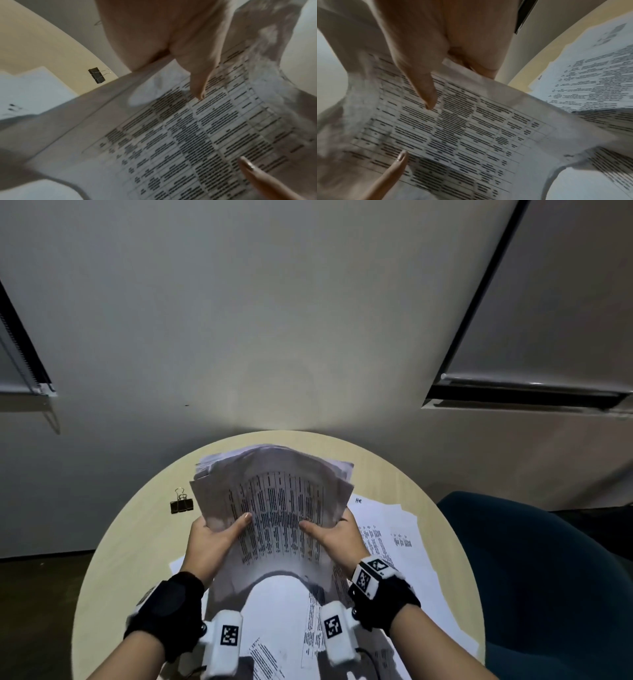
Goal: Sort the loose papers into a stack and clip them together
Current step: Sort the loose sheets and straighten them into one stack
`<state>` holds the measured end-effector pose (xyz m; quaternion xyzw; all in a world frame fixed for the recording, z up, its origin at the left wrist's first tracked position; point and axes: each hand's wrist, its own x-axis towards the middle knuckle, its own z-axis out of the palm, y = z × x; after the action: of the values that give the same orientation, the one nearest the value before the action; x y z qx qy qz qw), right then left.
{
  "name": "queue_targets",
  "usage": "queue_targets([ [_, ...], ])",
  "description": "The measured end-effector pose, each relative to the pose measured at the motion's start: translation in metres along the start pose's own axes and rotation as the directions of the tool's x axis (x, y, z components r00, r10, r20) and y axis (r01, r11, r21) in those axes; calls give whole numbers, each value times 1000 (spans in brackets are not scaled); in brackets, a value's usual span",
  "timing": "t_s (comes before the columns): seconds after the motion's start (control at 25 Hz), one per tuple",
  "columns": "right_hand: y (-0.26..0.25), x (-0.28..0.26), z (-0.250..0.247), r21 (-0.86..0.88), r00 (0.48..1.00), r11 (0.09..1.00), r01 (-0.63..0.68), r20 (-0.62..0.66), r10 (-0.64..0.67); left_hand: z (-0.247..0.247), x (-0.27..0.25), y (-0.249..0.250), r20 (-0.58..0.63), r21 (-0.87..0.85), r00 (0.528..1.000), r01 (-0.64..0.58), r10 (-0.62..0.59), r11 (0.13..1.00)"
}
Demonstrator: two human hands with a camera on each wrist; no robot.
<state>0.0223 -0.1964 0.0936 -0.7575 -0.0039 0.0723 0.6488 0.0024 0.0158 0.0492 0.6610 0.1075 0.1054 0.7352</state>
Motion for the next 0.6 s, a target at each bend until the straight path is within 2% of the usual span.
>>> queue_targets([
  [0.08,-2,-3,-4,82,999,996,35,34,-38,-3,0,4,47,41,999,-9,7,999],
  [0.16,-9,-2,-4,87,995,993,84,40,-87,-4,3,9,85,58,995,-53,48,997],
  [0.28,-16,7,-2,66,988,986,156,-30,-154,2,10,20,70,-1,991,-116,116,993],
  [0.36,-11,8,-2,41,991,991,127,-50,-125,5,10,20,49,-30,993,-110,112,993],
  [0.48,6,4,-3,-11,998,1000,23,-50,-24,3,3,7,42,0,999,-25,25,1000],
  [0.6,-2,5,-6,18,995,1000,5,-95,-3,5,4,18,104,-4,994,-37,37,999],
])
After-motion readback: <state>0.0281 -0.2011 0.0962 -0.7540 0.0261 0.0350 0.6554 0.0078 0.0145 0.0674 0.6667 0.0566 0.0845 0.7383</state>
